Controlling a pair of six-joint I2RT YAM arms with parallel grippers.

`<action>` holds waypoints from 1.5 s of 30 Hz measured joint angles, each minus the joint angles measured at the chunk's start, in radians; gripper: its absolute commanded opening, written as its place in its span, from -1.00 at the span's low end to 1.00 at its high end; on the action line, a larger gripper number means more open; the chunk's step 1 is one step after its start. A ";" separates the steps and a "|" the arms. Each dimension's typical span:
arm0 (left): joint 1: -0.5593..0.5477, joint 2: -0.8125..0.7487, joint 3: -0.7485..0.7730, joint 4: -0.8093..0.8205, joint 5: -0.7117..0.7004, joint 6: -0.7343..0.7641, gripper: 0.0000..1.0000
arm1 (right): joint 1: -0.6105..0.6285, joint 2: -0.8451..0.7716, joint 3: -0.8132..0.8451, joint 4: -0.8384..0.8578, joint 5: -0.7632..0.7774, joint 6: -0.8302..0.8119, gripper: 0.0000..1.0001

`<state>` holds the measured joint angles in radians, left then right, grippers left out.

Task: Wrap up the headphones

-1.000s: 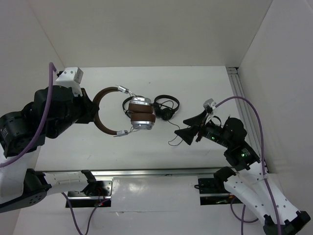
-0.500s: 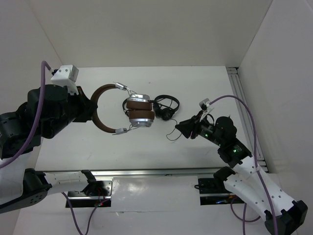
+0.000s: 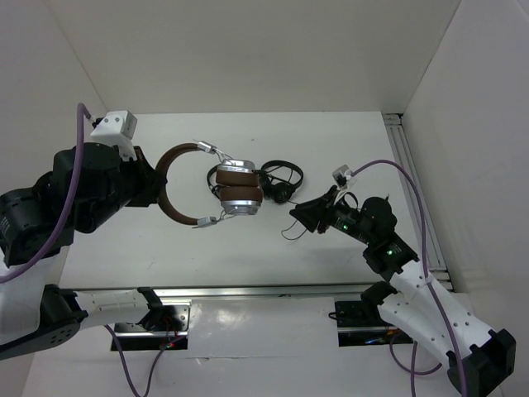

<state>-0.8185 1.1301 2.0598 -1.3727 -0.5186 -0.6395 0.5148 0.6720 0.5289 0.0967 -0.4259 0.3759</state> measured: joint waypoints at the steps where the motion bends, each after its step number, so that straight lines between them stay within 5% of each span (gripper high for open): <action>1: 0.000 0.000 -0.005 0.001 0.000 -0.002 -0.98 | 0.000 0.011 -0.001 0.009 -0.003 0.002 -0.62; 3: 0.000 0.000 -0.008 0.003 0.000 -0.005 -0.98 | 0.001 0.030 -0.001 0.024 -0.004 0.000 -0.91; 5: 0.000 0.000 -0.010 0.004 0.000 -0.012 -0.98 | 0.006 0.042 -0.002 0.023 0.003 0.003 -1.00; 12: 0.002 -0.020 -0.120 0.051 -0.019 0.022 -0.94 | 0.011 0.022 0.043 -0.103 0.132 -0.035 -1.00; 28: -0.001 0.146 -0.591 0.236 -0.111 0.144 -1.00 | 0.011 -0.050 0.544 -0.552 0.468 -0.171 -1.00; 33: -0.031 0.105 -0.608 0.283 -0.117 0.177 -1.00 | 0.011 -0.031 0.632 -0.647 0.342 -0.264 -1.00; 45: -0.171 0.092 -0.675 0.389 0.117 0.335 -1.00 | -0.025 0.079 0.642 -0.650 -0.110 -0.363 -1.00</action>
<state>-0.9890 1.2224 1.3849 -0.9840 -0.4011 -0.3050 0.4900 0.7509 1.1709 -0.5537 -0.5358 0.0132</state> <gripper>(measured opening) 0.086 0.023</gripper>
